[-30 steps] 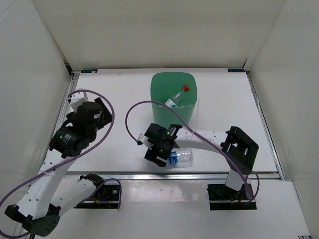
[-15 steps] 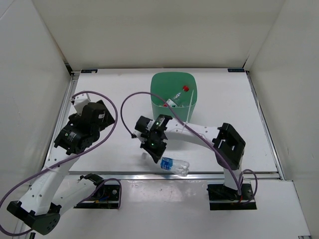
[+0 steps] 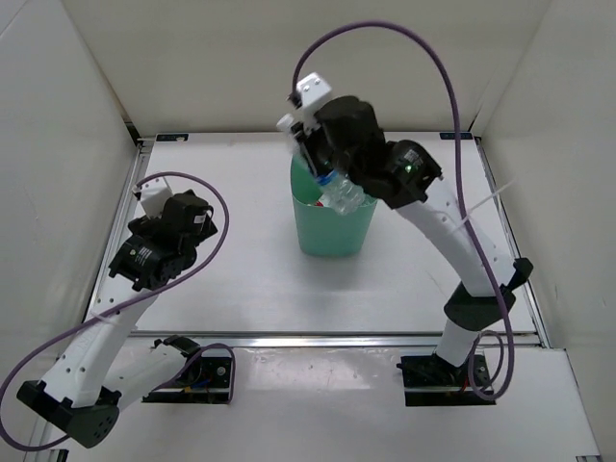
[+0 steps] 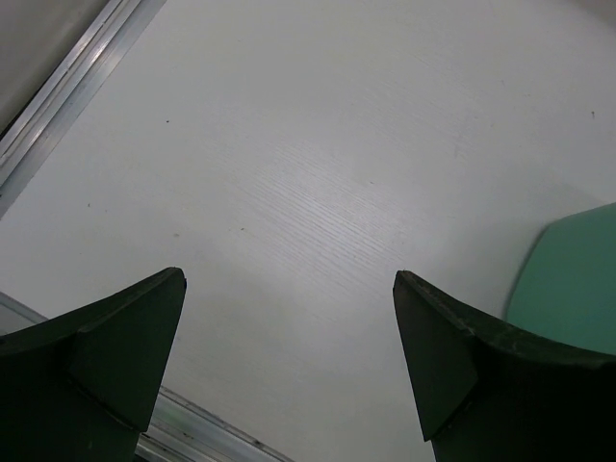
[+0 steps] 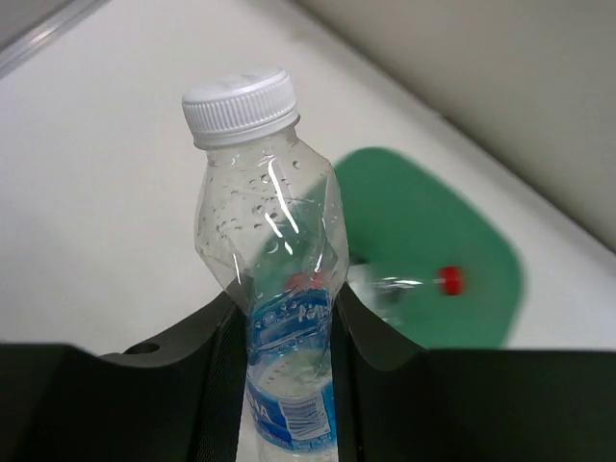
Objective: Put the plastic bottles in the bin
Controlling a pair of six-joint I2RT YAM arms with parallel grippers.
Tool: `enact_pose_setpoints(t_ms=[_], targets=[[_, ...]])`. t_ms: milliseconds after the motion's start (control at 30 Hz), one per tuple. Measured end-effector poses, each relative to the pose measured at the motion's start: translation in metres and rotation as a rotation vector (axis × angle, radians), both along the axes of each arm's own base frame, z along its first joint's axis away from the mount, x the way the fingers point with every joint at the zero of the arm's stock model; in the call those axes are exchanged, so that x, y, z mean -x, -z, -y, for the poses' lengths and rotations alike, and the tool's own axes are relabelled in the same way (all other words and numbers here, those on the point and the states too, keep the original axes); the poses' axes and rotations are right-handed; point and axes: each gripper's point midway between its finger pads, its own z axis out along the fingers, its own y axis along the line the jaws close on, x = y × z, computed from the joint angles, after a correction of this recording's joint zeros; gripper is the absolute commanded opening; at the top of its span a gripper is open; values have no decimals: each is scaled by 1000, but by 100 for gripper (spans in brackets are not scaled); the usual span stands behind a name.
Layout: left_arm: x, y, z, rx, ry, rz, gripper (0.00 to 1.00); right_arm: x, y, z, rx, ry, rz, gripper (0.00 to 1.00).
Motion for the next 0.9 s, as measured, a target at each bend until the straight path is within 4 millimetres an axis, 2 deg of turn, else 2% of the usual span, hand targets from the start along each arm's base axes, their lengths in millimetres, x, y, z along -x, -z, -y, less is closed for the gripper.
enact_pose_setpoints(t_ms=[67,133,167,200,233,300,333,467,600,667,833,900], targets=[[-2,1,1,-8,-1,-12,100,-34,-9,23,0,91,60,14],[-4,3,2,-19,1,-26,100,-68,-6,38,8,167,82,20],[-5,4,2,-24,2,-34,100,-83,0,44,13,199,77,26],[-6,5,3,-30,4,-42,100,-94,8,47,20,219,65,36],[-8,4,3,-36,5,-49,100,-104,18,50,26,232,46,62],[-13,3,6,-44,7,-60,100,-117,40,53,39,248,-5,84],[-15,3,6,-49,7,-64,100,-118,50,54,48,256,-31,100],[-18,6,6,-58,-2,-92,100,-107,76,54,60,264,-132,100],[-22,11,1,-37,-37,-116,100,-85,76,65,-3,297,-263,100],[-24,13,0,-26,-52,-127,100,-75,65,81,-77,300,-338,100],[-33,19,-2,-21,-87,-152,100,-45,40,149,-280,364,-471,100],[-39,23,-3,-27,-111,-165,100,-27,29,157,-323,338,-487,100]])
